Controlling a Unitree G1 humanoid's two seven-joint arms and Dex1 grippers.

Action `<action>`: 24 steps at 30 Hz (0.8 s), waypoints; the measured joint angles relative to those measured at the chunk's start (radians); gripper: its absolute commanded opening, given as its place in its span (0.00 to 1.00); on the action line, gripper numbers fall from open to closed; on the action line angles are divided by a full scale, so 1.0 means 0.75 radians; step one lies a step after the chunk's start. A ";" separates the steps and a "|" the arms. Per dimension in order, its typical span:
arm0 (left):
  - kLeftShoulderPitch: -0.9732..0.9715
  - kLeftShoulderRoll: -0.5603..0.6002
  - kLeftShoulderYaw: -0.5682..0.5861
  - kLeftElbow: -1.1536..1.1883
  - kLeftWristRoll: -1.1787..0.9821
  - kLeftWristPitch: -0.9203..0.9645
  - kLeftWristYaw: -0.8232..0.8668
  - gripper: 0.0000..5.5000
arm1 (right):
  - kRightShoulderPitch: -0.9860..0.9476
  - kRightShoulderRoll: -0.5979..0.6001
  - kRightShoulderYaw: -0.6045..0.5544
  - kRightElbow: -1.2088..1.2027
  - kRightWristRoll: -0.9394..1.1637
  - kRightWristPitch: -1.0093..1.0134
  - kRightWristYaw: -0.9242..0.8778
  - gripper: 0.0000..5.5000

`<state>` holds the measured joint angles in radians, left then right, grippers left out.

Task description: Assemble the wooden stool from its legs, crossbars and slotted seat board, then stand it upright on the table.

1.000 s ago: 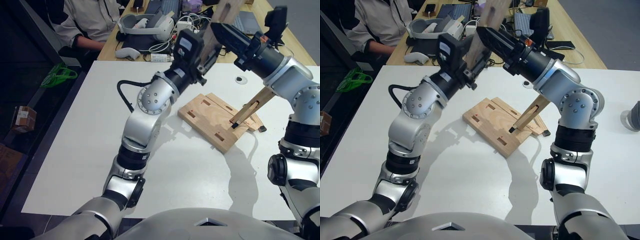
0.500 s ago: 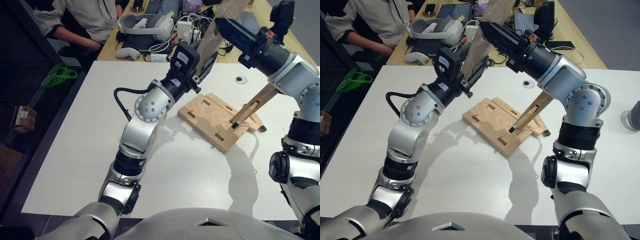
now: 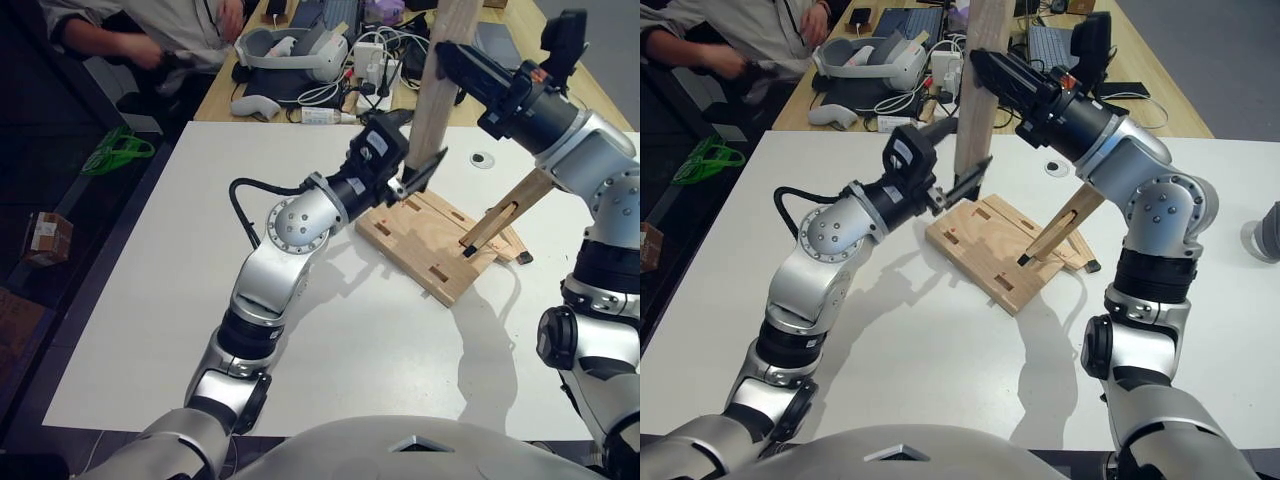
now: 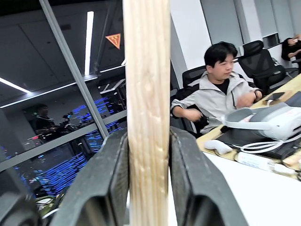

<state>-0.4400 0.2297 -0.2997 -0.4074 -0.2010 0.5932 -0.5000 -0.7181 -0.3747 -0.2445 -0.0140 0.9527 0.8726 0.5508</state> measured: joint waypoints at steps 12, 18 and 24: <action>-0.493 0.153 0.778 0.263 -1.131 0.807 -0.190 0.57 | 0.109 -0.372 0.013 -0.123 0.250 0.336 0.587 0.18; -0.517 0.127 0.698 0.241 -1.268 0.858 -0.162 0.57 | 0.111 -0.367 0.058 -0.144 0.265 0.357 0.599 0.18; -0.517 0.140 0.642 0.229 -1.292 0.855 -0.126 0.57 | 0.121 -0.358 0.100 -0.201 0.268 0.357 0.621 0.18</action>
<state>-0.8280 0.3350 0.1815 -0.2359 -1.1702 1.2346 -0.5949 -0.6270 -0.6430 -0.1693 -0.1651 1.1534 1.1403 1.0164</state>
